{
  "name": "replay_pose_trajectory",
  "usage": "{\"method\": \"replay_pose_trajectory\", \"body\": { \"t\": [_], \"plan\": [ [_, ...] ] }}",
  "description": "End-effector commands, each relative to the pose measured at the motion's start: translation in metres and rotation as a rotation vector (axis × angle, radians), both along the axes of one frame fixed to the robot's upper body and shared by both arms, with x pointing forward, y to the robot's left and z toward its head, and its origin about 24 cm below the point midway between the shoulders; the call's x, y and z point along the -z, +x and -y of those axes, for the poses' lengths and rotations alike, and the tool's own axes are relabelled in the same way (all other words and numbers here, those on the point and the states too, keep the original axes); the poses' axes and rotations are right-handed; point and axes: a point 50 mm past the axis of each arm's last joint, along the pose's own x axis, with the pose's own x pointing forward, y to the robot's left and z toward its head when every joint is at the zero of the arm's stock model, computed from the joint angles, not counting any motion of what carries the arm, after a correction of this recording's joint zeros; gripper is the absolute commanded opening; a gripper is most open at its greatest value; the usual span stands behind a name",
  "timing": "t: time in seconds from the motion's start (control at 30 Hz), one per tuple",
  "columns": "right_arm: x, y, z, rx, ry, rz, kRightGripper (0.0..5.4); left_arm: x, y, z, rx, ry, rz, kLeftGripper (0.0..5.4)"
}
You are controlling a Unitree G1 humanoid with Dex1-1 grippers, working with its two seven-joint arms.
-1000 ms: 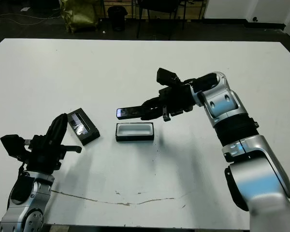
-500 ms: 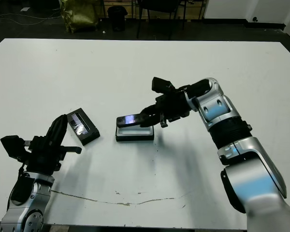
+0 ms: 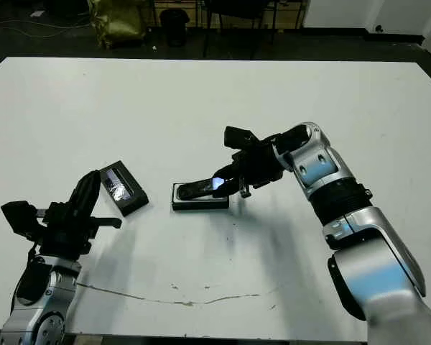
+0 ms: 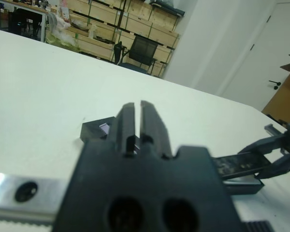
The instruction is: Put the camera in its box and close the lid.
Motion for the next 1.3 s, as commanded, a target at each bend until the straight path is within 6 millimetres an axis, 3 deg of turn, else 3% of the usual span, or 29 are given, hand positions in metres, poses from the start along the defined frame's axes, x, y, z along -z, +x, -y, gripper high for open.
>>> {"method": "replay_pose_trajectory", "body": {
  "t": [0.03,1.3],
  "plan": [
    [0.005,-0.002,0.002,0.001,-0.029,-0.019,0.38,0.005,-0.001,-0.001,0.000,0.009,-0.028,0.00],
    [0.027,-0.010,-0.029,-0.036,-0.029,-0.084,0.38,0.007,-0.006,0.000,-0.002,0.008,-0.040,0.00]
  ]
}}
